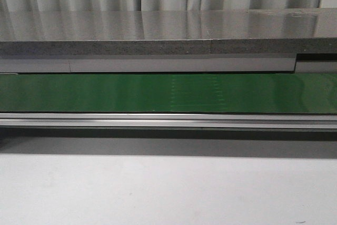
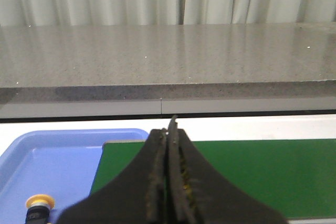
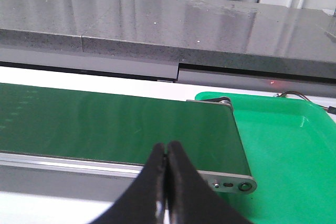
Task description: Move button from right to left
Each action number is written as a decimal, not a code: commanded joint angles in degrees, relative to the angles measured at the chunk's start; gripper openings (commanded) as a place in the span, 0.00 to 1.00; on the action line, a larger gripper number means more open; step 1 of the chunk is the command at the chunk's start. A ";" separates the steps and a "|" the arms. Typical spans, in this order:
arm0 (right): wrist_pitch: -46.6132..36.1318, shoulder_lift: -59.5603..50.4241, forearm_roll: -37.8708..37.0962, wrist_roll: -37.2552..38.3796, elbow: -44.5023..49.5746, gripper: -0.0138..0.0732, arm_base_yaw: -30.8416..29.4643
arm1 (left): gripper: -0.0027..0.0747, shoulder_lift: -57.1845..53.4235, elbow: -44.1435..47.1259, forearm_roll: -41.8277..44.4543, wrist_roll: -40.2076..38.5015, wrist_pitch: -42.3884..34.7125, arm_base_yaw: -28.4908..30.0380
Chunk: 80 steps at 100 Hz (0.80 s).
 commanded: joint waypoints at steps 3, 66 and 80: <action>-4.78 0.60 -0.63 -0.20 -1.35 0.09 -0.09 | 0.01 -2.64 3.08 0.45 -1.74 -6.14 0.75; -4.78 0.85 -0.63 -0.20 -1.35 0.09 -0.09 | 0.01 -24.28 18.84 0.14 -1.74 0.04 0.84; -4.78 0.85 -0.63 -0.20 -1.35 0.09 -0.09 | 0.01 -24.28 18.84 0.14 -1.74 0.04 0.84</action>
